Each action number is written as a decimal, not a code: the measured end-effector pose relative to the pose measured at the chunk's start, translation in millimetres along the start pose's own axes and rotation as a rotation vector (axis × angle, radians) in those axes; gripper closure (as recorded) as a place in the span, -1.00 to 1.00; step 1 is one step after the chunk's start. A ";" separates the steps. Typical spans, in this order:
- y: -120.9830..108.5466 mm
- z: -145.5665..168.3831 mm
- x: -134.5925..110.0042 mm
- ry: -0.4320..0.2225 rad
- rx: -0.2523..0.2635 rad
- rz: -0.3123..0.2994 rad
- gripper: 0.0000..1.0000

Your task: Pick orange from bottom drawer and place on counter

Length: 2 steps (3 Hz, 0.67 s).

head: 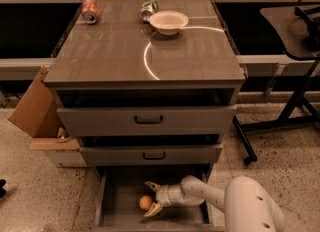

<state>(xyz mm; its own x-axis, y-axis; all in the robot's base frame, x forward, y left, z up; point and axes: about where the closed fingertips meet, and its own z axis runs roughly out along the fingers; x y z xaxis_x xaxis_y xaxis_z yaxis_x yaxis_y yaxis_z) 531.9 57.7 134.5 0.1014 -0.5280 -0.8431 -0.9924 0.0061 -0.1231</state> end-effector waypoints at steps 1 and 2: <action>1.6 16.1 5.1 -0.010 -0.027 0.004 -0.02; 4.2 22.2 5.0 -0.016 -0.042 0.001 0.44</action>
Offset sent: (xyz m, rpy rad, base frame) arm -0.0011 0.0180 -0.0192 0.0115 0.0250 0.0482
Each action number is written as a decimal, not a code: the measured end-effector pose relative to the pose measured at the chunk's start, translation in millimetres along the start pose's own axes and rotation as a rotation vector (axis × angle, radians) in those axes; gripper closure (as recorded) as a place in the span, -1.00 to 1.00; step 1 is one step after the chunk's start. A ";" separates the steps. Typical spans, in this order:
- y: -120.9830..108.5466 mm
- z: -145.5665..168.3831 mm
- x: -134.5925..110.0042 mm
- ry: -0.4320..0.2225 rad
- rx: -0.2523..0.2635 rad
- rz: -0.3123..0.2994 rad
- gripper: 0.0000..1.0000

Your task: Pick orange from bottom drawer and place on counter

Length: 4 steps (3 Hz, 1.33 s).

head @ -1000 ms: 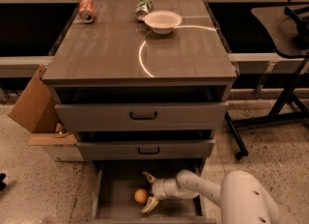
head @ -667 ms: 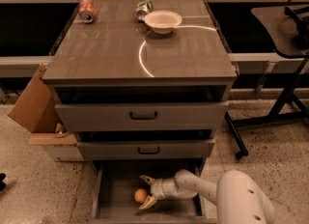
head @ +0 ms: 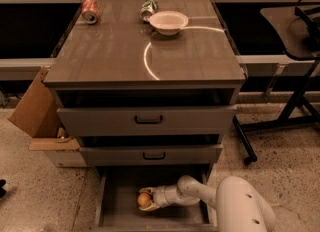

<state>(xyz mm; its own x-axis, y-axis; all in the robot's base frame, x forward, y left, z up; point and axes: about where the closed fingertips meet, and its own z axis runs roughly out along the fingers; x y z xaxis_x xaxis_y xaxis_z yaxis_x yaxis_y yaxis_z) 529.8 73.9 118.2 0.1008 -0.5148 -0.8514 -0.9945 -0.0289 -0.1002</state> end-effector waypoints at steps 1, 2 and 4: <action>3.0 -19.9 -24.1 -0.047 0.012 -0.062 0.91; 15.4 -59.7 -56.0 -0.109 0.042 -0.143 1.00; 42.9 -111.7 -96.4 -0.172 0.073 -0.214 1.00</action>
Offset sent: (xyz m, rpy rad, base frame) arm -0.0477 -0.0554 0.1383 0.1882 -0.2469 0.0675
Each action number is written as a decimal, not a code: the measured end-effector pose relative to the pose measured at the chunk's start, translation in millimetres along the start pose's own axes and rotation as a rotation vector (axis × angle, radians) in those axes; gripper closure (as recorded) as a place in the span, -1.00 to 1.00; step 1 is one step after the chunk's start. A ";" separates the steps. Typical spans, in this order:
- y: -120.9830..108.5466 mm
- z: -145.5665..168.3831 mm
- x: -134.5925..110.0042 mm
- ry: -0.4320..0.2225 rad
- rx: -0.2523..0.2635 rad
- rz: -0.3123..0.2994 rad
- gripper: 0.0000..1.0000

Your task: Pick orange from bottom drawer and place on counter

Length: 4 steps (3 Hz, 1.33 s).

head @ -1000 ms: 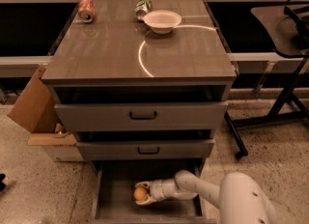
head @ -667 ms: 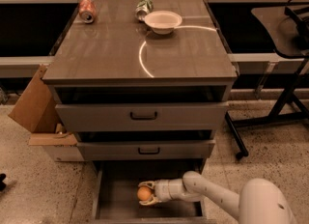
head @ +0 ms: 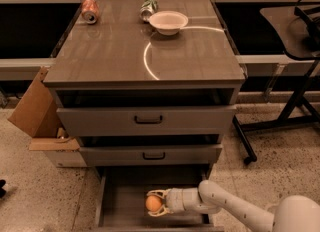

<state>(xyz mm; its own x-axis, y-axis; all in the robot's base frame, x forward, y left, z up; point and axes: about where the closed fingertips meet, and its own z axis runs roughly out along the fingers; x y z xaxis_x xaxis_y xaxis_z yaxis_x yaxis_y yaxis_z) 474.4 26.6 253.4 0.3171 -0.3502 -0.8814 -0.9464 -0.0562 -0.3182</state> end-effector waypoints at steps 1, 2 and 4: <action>0.6 1.4 -10.3 -0.022 -0.010 0.006 1.00; -4.8 -7.7 -44.3 -0.041 -0.025 0.000 1.00; -11.6 -32.0 -139.0 -0.047 -0.072 -0.058 1.00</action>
Offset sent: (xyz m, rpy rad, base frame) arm -0.0273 0.0141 0.1082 0.0411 0.0037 0.0964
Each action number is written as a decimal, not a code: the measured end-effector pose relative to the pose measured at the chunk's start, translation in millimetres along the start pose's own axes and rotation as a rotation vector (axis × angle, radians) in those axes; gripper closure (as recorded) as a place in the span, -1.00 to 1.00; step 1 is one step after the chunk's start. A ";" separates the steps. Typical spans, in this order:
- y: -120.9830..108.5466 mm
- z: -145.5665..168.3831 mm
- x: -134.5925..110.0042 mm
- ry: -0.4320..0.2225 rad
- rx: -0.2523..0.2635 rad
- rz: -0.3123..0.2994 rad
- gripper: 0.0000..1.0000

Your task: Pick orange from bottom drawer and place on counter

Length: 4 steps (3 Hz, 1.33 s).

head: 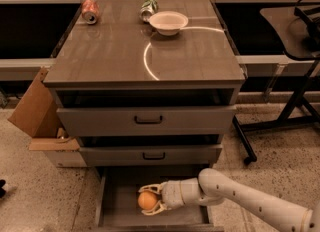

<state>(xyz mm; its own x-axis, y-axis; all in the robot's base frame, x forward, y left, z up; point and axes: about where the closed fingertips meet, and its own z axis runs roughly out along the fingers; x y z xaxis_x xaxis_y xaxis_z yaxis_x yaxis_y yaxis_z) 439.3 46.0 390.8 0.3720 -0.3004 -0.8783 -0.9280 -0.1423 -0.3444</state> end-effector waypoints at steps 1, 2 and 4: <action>-6.4 -9.6 -48.8 -0.012 -0.016 -0.058 1.00; -7.8 -10.7 -55.6 -0.012 -0.020 -0.070 1.00; -42.4 -31.2 -109.1 -0.092 0.026 -0.070 1.00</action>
Offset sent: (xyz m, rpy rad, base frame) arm -0.0107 0.0057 0.0430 0.0062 -0.0430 0.0331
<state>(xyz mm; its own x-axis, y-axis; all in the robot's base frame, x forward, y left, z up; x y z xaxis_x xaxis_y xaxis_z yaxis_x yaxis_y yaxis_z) 438.7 55.4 511.6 0.4332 -0.2023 -0.8783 -0.9006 -0.1347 -0.4132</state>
